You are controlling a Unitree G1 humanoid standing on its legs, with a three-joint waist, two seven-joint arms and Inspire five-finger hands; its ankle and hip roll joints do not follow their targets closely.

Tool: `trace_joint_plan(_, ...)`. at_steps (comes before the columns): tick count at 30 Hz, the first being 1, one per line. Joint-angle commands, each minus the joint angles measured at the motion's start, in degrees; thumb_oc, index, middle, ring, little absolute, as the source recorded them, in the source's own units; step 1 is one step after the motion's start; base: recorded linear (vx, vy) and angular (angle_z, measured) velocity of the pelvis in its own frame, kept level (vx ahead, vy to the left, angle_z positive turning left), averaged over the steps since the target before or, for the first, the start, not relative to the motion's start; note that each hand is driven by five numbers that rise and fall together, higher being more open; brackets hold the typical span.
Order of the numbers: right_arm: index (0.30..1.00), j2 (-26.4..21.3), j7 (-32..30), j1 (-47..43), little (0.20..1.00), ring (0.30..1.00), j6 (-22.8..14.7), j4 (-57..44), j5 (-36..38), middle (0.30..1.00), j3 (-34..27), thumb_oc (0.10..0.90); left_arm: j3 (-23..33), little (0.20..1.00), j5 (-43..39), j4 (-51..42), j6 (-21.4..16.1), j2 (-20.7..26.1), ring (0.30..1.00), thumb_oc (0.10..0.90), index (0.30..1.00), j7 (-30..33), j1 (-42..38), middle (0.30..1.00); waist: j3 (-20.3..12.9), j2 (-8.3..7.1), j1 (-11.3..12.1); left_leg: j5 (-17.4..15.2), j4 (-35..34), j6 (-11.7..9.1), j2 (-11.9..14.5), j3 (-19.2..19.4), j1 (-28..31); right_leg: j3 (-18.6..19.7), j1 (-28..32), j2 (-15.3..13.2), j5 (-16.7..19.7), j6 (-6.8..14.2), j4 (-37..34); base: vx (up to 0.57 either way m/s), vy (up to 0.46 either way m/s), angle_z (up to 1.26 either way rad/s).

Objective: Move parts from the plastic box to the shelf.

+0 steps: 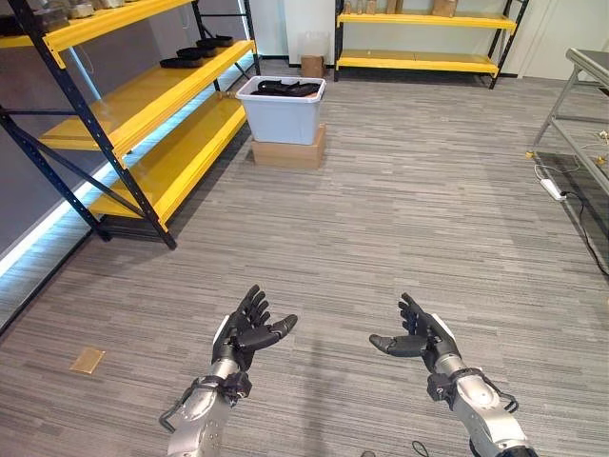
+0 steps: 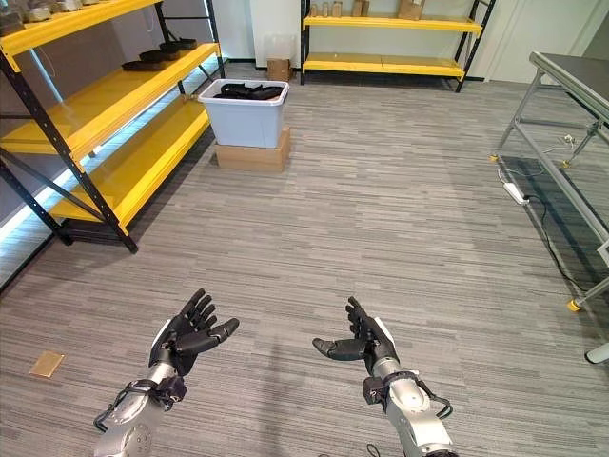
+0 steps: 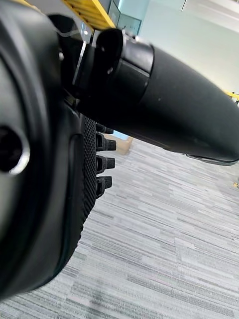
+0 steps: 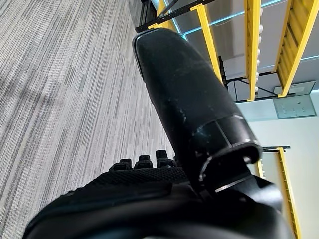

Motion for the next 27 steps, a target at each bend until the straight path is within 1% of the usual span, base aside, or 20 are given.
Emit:
trace_joint_plan(1, 1.000, -0.3, 0.2, -5.0, 1.000, 1.000, -5.6, -3.6, 1.9, 1.000, 0.0, 0.900, 1.3, 1.000, 0.4, -1.2, -4.5, 1.8, 1.000, 0.900, 1.000, -0.4, -5.4, 1.000, -1.9, -1.48, -0.6, -3.8, -0.4, -2.9, 3.3, 1.6, -0.1, -0.4, 3.1, -3.5, -4.3, 4.4, 0.4, 0.00, 0.000, 0.00)
trace_joint_plan(5, 1.000, -0.2, -0.1, -5.0, 1.000, 1.000, -5.4, -4.0, 1.7, 1.000, 0.2, 0.900, 1.3, 1.000, -0.7, -1.0, -4.1, 1.7, 1.000, 0.900, 1.000, 0.9, -5.1, 1.000, -1.9, -1.42, -0.6, -3.8, -0.4, -2.9, 3.2, 1.6, -0.1, -0.4, 3.1, -3.6, -4.3, 4.4, 0.4, 0.00, 0.000, 0.00)
trace_joint_plan(10, 1.000, -0.3, -0.5, -5.0, 1.000, 1.000, -5.7, -4.2, 1.5, 1.000, 0.2, 0.900, 1.3, 1.000, 1.1, -1.1, -3.7, 1.7, 1.000, 0.900, 1.000, 1.4, -5.1, 1.000, -1.7, -1.40, -0.5, -3.7, -0.4, -2.9, 3.1, 1.4, -0.2, -0.4, 3.0, -3.6, -4.2, 4.4, 0.4, 0.00, 0.000, 0.00)
trace_joint_plan(12, 1.000, -0.4, -0.6, -4.9, 1.000, 1.000, -5.6, -4.5, 1.6, 1.000, 0.1, 0.900, 1.3, 1.000, -0.7, -1.3, -2.2, 1.8, 1.000, 0.900, 1.000, -0.5, -5.0, 1.000, -1.6, -1.38, -0.6, -3.7, -0.4, -2.8, 3.1, 1.5, -0.2, -0.5, 3.0, -3.7, -4.2, 4.5, 0.4, 0.00, 0.000, 0.00)
trace_joint_plan(14, 1.000, -0.4, -0.4, -4.8, 1.000, 1.000, -5.6, -4.5, 1.9, 1.000, -0.2, 0.900, 1.4, 1.000, -3.0, -1.8, -1.6, 1.7, 1.000, 0.900, 1.000, -3.4, -5.0, 1.000, -1.6, -1.30, -0.6, -3.8, -0.4, -2.8, 3.0, 1.5, -0.2, -0.5, 3.0, -3.7, -4.2, 4.5, 0.4, 0.01, 0.030, 0.01)
trace_joint_plan(19, 1.000, -0.6, 0.2, -4.9, 1.000, 1.000, -6.2, -5.0, 0.6, 1.000, -0.2, 0.900, 1.0, 1.000, -3.8, -2.7, -1.4, 1.5, 1.000, 0.900, 1.000, -3.5, -4.8, 1.000, -1.3, -1.08, -0.6, -3.8, -0.4, -2.4, 2.5, 1.3, -0.2, -0.6, 3.0, -4.1, -4.0, 4.6, 0.4, 0.01, 0.075, 0.01)
trace_joint_plan(20, 1.000, -0.7, 0.4, -5.1, 1.000, 1.000, -6.3, -5.1, 0.3, 1.000, 0.0, 0.900, 0.9, 1.000, -3.1, -2.6, -1.1, 1.6, 1.000, 0.900, 1.000, -3.3, -4.9, 1.000, -1.2, -1.10, -0.5, -3.8, -0.4, -2.3, 2.4, 1.1, -0.2, -0.5, 3.0, -4.1, -3.9, 4.7, 0.4, 0.02, 0.131, 0.00)
trace_joint_plan(21, 1.000, -0.9, 0.4, -5.3, 1.000, 1.000, -6.2, -5.3, 0.1, 1.000, 0.2, 0.900, 0.7, 1.000, -1.7, -2.3, 0.2, 1.5, 1.000, 0.900, 1.000, -1.8, -5.2, 1.000, -1.2, -1.10, -0.5, -3.9, -0.4, -2.1, 2.1, 0.9, -0.2, -0.4, 3.0, -4.4, -3.9, 4.9, 0.6, 0.02, 0.150, 0.01)
trace_joint_plan(24, 1.000, -0.9, 1.2, -5.5, 1.000, 1.000, -5.2, -5.4, 1.4, 1.000, 0.4, 0.900, 0.4, 1.000, -2.0, -1.7, 0.0, 1.7, 1.000, 0.900, 1.000, -3.0, -5.5, 1.000, -1.2, -1.12, -0.5, -4.2, -0.4, -1.7, 1.7, 0.5, 0.0, 0.0, 2.9, -4.9, -3.6, 5.3, 0.7, 0.03, 0.149, 0.00)
trace_joint_plan(27, 1.000, -0.6, 1.5, -5.6, 1.000, 1.000, -5.2, -5.2, 1.5, 1.000, 0.7, 0.900, 0.2, 1.000, -3.1, -1.7, 1.5, 1.9, 1.000, 0.900, 1.000, -4.7, -5.7, 1.000, -1.1, -1.03, -0.4, -4.4, -0.4, -0.9, 1.0, 0.3, 0.0, 0.4, 2.4, -5.7, -3.7, 5.9, 2.2, 0.02, 0.168, 0.01)
